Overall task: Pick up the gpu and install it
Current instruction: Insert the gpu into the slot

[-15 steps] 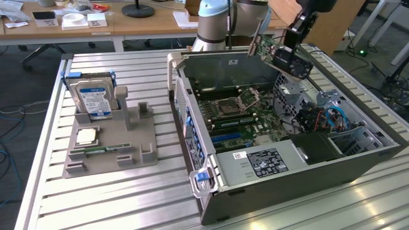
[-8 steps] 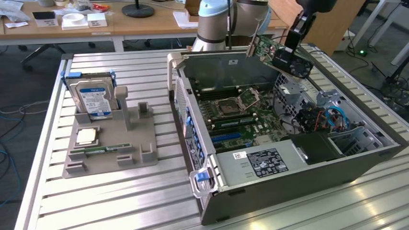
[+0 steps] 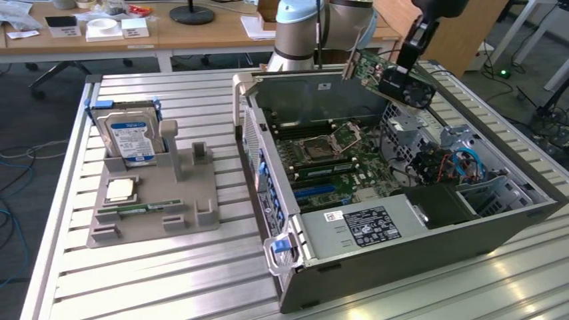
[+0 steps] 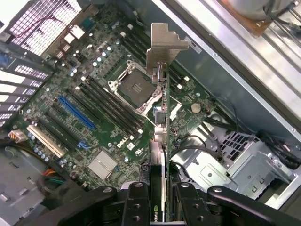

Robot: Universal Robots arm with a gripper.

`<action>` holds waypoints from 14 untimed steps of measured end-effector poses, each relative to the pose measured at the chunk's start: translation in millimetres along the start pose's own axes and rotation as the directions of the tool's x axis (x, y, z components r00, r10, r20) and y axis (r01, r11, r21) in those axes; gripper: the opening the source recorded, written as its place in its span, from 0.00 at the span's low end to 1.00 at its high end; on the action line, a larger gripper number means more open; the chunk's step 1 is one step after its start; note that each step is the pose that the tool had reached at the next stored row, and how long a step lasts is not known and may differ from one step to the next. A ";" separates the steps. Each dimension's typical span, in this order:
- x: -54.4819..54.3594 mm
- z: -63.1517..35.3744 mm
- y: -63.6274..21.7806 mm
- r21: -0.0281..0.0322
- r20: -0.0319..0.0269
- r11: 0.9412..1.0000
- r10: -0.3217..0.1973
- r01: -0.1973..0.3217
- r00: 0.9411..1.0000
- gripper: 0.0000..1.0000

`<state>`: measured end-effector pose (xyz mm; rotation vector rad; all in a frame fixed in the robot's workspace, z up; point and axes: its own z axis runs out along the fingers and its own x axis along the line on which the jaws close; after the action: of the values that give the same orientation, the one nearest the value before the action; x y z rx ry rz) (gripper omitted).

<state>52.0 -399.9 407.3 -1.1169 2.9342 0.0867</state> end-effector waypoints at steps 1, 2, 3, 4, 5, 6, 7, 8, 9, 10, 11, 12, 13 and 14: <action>0.0 0.1 0.0 0.000 -0.001 1.000 -0.018 0.018 1.000 0.26; 0.0 0.1 0.0 -0.001 -0.002 0.999 -0.036 0.036 0.999 0.26; 0.0 0.3 0.0 -0.001 -0.003 0.999 -0.054 0.054 0.999 0.26; 0.0 0.4 0.0 -0.002 -0.004 0.997 -0.072 0.072 0.997 0.26; 0.0 0.5 0.0 -0.002 -0.005 0.996 -0.090 0.090 0.996 0.26; 0.1 0.6 0.0 -0.002 -0.005 0.994 -0.107 0.107 0.994 0.26; 0.1 0.7 0.0 -0.003 -0.006 0.992 -0.127 0.127 0.992 0.26; 0.1 0.9 -0.1 -0.003 -0.007 0.990 -0.143 0.143 0.990 0.26; 0.1 1.0 -0.1 -0.004 -0.008 0.987 -0.159 0.159 0.987 0.26; 0.0 1.1 -0.1 -0.004 -0.009 0.985 -0.175 0.175 0.985 0.26; 0.0 1.1 -0.1 -0.005 -0.009 0.982 -0.190 0.190 0.982 0.26; 0.1 1.2 0.0 -0.005 -0.010 0.979 -0.204 0.204 0.979 0.26; 0.0 1.4 -0.1 -0.006 -0.011 0.976 -0.220 0.219 0.976 0.26; 0.0 1.5 -0.1 -0.006 -0.012 0.972 -0.234 0.234 0.972 0.26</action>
<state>52.0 -399.9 405.8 -1.4590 2.7874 0.0862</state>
